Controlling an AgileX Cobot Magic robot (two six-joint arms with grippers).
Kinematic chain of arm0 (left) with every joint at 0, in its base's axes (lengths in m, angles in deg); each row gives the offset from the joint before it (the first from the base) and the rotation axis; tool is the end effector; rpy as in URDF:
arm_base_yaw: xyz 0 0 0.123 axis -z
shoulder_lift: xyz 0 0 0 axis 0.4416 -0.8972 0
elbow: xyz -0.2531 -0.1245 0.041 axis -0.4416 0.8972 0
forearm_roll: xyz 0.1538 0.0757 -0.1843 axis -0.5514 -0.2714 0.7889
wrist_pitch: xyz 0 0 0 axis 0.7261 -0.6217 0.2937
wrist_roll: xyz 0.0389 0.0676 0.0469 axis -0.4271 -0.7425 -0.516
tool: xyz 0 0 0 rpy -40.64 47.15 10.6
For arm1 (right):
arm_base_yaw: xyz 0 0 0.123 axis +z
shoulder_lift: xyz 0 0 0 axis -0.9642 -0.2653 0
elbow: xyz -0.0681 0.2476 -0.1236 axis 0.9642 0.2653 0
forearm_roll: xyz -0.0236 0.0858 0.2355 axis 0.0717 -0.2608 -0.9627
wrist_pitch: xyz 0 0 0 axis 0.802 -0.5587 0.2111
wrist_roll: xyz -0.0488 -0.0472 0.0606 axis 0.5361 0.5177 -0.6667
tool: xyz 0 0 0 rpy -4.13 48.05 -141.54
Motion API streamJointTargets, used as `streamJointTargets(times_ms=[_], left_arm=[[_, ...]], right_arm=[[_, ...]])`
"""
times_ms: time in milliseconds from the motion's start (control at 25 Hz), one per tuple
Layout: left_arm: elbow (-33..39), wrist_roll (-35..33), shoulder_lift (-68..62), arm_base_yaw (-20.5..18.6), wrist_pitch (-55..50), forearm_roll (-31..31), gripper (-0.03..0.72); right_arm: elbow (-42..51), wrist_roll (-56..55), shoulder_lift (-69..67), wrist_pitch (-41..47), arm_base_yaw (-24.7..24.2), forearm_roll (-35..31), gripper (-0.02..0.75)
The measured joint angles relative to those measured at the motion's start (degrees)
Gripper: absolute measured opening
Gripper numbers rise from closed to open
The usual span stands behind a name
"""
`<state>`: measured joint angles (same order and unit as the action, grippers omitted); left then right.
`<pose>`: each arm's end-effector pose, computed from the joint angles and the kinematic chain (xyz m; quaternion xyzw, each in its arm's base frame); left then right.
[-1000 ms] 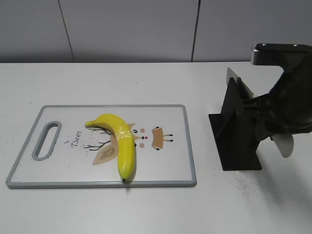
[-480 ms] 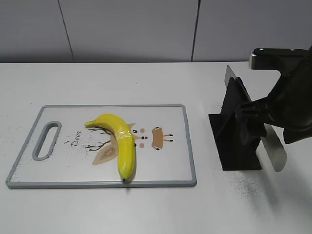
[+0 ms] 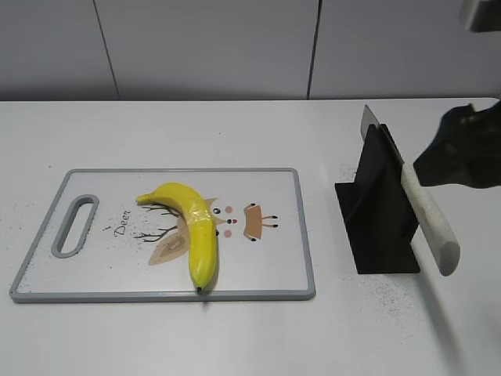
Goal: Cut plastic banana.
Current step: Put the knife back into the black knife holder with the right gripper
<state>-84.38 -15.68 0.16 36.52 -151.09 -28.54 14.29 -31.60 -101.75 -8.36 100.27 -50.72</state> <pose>-0.0038 0.0008 0.2703 0.1126 0.8602 -0.0249 0.4968 0.2065 0.0985 0.2981 -0.1214 0.9558 0.0808 0.2553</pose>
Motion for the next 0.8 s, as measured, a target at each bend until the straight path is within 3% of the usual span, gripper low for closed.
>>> streamJointTargets(times_ms=[280, 800], left_arm=[[0.0, 0.0, 0.0, 0.0, 0.0, 0.0, 0.583], [0.0, 0.0, 0.0, 0.0, 0.0, 0.0, 0.583]], right_arm=[[8.8, 12.1, 20.3, 0.4, 0.0, -1.4, 0.572], [21.9, 16.8, 54.2, 10.7, 0.0, -1.9, 0.562]])
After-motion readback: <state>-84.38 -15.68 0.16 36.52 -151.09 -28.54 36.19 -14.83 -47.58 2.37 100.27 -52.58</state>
